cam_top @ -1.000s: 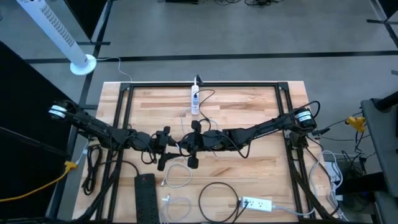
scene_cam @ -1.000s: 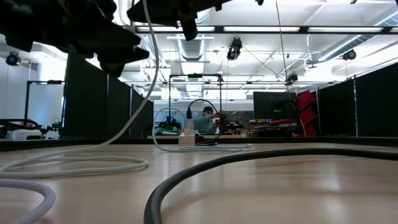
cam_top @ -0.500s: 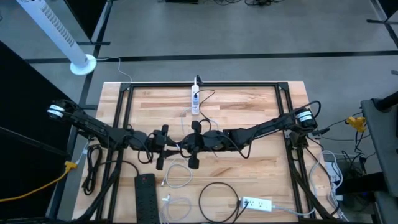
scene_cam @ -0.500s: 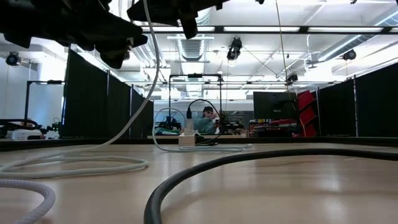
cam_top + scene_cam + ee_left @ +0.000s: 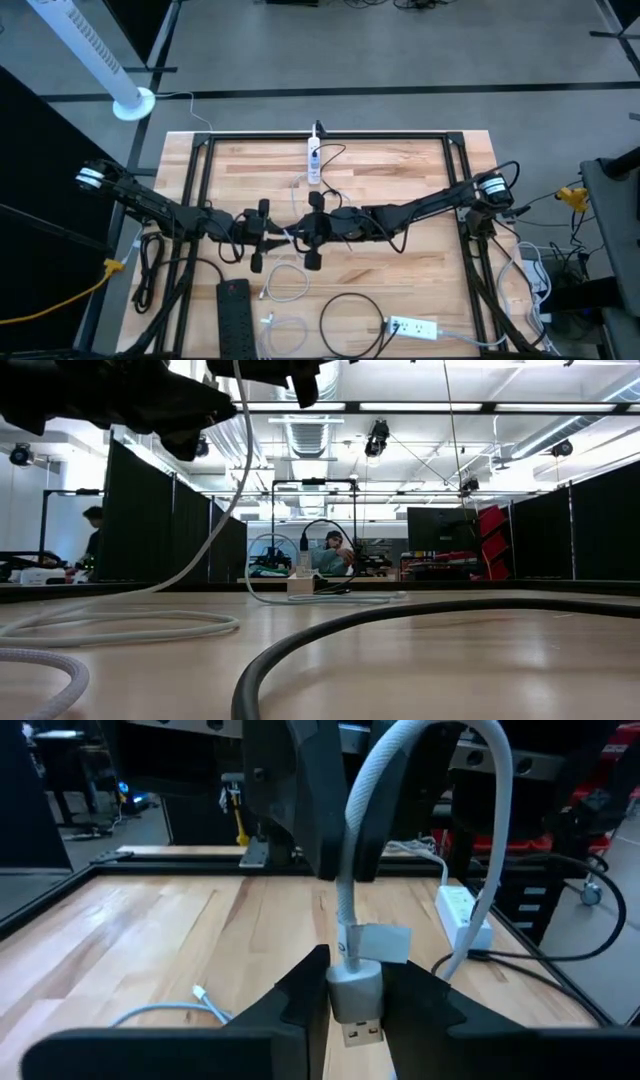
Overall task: Plug in charger cables
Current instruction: Insert the white charger cable into the black outlet extension
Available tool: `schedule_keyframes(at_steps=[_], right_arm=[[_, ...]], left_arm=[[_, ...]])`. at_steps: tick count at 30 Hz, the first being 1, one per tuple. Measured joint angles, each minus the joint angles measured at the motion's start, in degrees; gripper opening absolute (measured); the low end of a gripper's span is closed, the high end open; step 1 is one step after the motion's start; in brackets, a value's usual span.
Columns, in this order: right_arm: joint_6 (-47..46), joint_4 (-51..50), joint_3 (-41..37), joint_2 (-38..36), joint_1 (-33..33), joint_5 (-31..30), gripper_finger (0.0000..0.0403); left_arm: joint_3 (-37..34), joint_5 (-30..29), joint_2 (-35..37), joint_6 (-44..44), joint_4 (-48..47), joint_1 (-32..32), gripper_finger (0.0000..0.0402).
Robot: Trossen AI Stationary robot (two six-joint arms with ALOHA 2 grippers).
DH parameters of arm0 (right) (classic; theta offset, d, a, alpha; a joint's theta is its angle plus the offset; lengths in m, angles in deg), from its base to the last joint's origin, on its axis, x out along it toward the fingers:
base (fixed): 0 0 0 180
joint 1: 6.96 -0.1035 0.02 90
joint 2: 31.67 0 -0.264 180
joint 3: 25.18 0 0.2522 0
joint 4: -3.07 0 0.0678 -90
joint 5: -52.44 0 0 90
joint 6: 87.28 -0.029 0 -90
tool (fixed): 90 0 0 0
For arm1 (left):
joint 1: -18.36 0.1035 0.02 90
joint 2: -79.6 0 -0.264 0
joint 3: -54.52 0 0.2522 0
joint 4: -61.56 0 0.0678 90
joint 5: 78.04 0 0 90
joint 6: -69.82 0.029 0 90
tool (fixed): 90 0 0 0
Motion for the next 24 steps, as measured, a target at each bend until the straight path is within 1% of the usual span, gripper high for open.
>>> schedule_keyframes(at_steps=[6,10,16,19,24], right_arm=[[0.42,-0.19,0.05,-0.13,0.0,-0.08,0.0],[0.03,-1.67,0.16,-0.2,0.02,-0.1,0.0],[0.72,-2.78,0.22,-0.37,-0.02,-0.08,0.0002],[0.98,-3.35,0.22,-0.37,-0.17,0.11,0.0019],[-1.23,-4.87,0.2,-0.26,0.07,6.24,0.006]], left_arm=[[0.0,-1.01,0.19,-0.3,0.18,-0.04,0.0064],[-0.01,-1.22,0.2,-0.65,-0.24,-0.07,0.0051],[-0.04,-1.31,0.19,-0.98,-0.28,-0.07,0.0051],[-0.04,-1.31,0.2,-1.21,0.18,-0.07,0.0051],[-0.04,-0.23,0.23,-1.31,0.14,-0.11,0.0051]])
